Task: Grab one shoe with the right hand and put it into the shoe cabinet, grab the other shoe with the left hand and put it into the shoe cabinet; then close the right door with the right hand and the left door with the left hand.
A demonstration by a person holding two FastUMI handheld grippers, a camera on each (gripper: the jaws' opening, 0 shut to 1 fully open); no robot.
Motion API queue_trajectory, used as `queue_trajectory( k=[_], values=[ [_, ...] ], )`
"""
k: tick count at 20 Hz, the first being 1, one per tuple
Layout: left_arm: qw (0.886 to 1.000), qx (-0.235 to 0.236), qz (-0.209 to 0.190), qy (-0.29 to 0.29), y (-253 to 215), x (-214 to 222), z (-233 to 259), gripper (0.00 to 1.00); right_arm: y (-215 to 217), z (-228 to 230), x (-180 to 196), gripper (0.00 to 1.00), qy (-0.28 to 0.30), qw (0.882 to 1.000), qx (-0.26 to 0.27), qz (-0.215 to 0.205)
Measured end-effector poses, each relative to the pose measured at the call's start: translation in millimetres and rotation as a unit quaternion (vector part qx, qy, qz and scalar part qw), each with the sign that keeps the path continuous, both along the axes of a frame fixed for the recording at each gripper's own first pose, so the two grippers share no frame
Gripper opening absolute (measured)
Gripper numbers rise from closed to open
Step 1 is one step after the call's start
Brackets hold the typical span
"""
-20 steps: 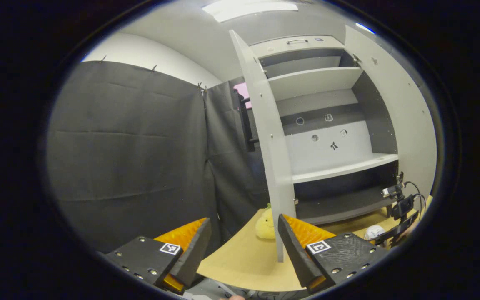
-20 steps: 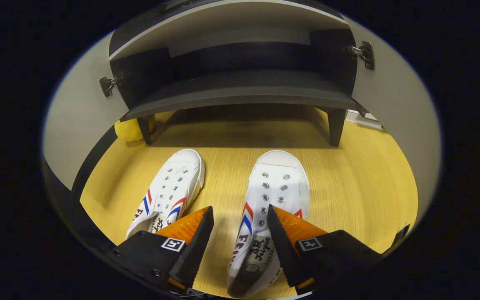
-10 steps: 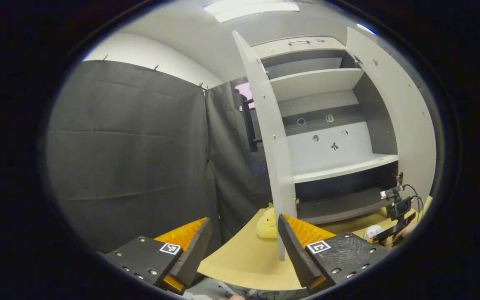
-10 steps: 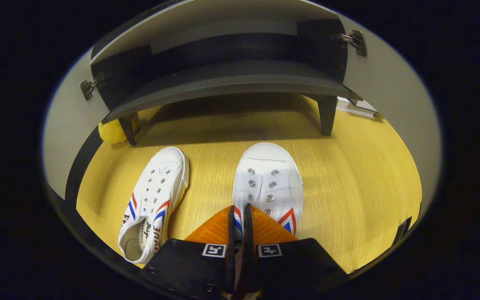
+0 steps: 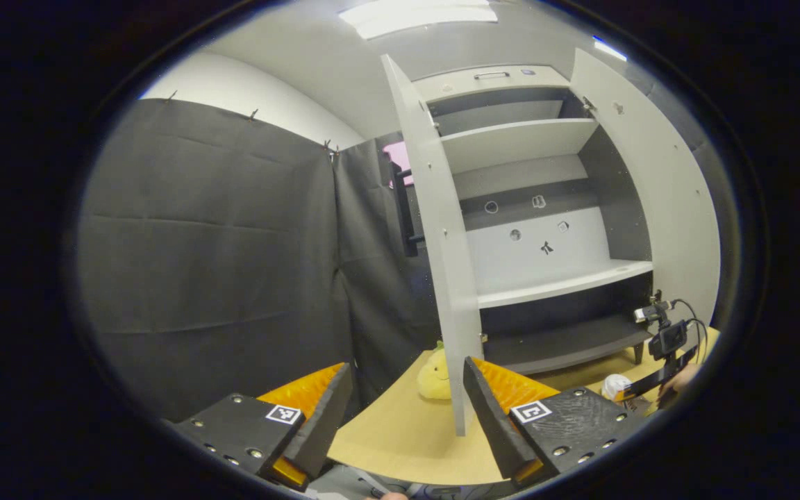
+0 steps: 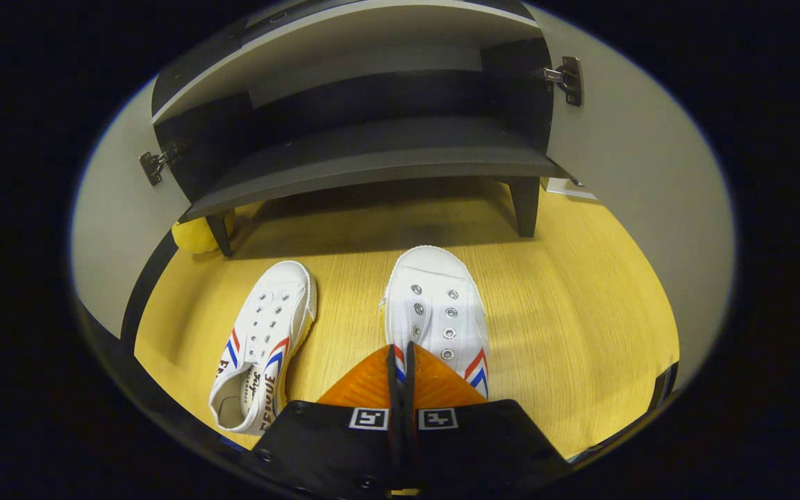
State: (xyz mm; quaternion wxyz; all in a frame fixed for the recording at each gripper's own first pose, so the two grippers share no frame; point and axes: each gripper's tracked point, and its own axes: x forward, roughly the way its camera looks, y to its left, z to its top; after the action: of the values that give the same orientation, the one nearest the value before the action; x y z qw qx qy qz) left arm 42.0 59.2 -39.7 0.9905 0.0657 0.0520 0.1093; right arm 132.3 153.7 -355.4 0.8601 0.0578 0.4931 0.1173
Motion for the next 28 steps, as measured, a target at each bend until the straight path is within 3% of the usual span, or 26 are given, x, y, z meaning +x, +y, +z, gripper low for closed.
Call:
queue_trajectory(
  k=[3,4,6,7,8,9,11,12,16,21,22,28],
  values=[
    [1.0,-0.003,-0.011,-0.003,-3,0,1,0.93,0,12,0,0.02,-0.006,1.0,0.014,-0.003],
    [1.0,-0.002,-0.015,-0.004,-4,0,2,1.0,-1,18,2,0.01,-0.012,1.0,0.015,-0.004],
    [1.0,-0.001,-0.024,-0.008,-6,0,3,1.0,-1,31,5,0.01,-0.023,1.0,0.018,-0.005],
    [1.0,-0.002,-0.029,-0.009,-7,0,4,0.93,-3,39,6,0.02,-0.031,0.999,0.021,-0.005],
    [0.999,-0.003,-0.033,-0.011,-8,-1,4,0.93,-4,48,9,0.02,-0.037,0.999,0.022,-0.004],
    [0.999,-0.004,-0.037,-0.013,-9,-1,5,1.0,-6,57,12,0.02,-0.045,0.999,0.024,-0.006],
    [0.999,-0.009,-0.045,-0.017,-15,0,6,1.0,-10,79,18,0.01,-0.062,0.998,0.029,-0.01],
    [0.999,-0.012,-0.049,-0.019,-17,0,7,0.93,-12,90,22,0.01,-0.071,0.997,0.032,-0.012],
    [0.998,-0.017,-0.062,-0.027,-26,6,10,0.93,-21,134,33,0.01,-0.107,0.993,0.04,-0.018],
    [0.996,-0.021,-0.079,-0.043,-36,13,22,0.93,-28,193,45,0.01,-0.159,0.986,0.047,-0.014],
    [0.995,-0.021,-0.082,-0.046,-39,14,23,1.0,-29,205,49,0.01,-0.169,0.984,0.049,-0.014],
    [0.994,-0.028,-0.088,-0.059,-49,21,30,1.0,-28,273,81,0.01,-0.23,0.971,0.059,-0.004]
  ],
)
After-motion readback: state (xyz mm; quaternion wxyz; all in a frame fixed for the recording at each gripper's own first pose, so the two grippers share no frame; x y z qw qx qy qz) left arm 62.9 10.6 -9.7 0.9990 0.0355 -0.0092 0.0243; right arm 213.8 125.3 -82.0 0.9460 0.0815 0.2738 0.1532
